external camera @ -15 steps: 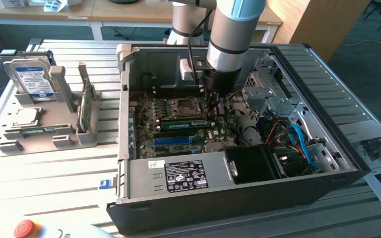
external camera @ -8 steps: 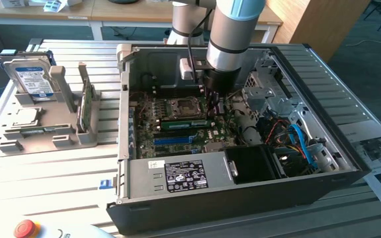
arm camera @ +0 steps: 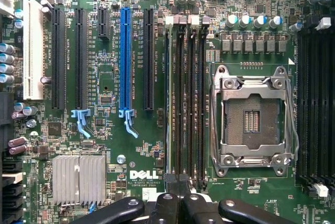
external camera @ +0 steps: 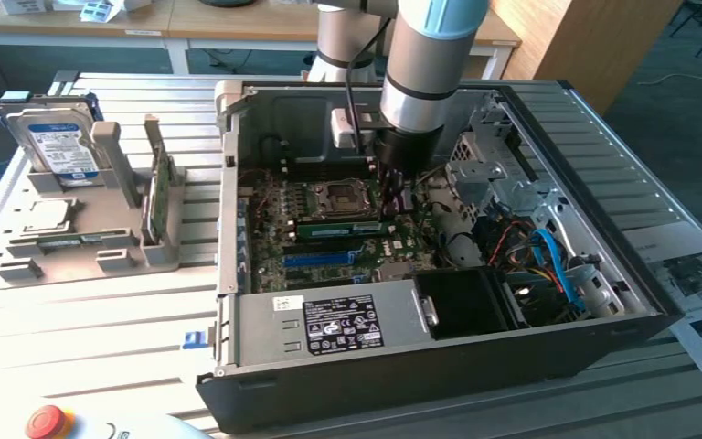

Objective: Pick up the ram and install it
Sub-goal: 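Press down the ram until it locks into place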

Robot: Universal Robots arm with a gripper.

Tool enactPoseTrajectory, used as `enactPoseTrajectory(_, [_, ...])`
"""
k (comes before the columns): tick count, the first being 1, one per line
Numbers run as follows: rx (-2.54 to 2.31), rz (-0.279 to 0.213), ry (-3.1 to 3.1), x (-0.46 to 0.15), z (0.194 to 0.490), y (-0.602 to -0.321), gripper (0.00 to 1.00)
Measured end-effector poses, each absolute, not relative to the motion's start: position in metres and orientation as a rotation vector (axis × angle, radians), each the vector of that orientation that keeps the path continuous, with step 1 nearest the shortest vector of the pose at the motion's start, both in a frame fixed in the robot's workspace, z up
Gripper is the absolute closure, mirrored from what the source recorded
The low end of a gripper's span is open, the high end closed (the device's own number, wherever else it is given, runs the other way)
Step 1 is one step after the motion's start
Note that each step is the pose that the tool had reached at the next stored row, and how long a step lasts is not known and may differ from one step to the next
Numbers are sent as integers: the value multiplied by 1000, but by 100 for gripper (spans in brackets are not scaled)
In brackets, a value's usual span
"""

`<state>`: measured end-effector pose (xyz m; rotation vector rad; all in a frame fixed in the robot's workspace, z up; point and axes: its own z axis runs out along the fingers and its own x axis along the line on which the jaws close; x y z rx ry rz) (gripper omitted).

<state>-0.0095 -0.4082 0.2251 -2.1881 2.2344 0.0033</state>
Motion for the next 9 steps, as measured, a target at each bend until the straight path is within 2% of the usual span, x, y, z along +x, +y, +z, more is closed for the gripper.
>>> enactPoseTrajectory(9, [-2188, 3, 2234, -10, 224, -408, 90])
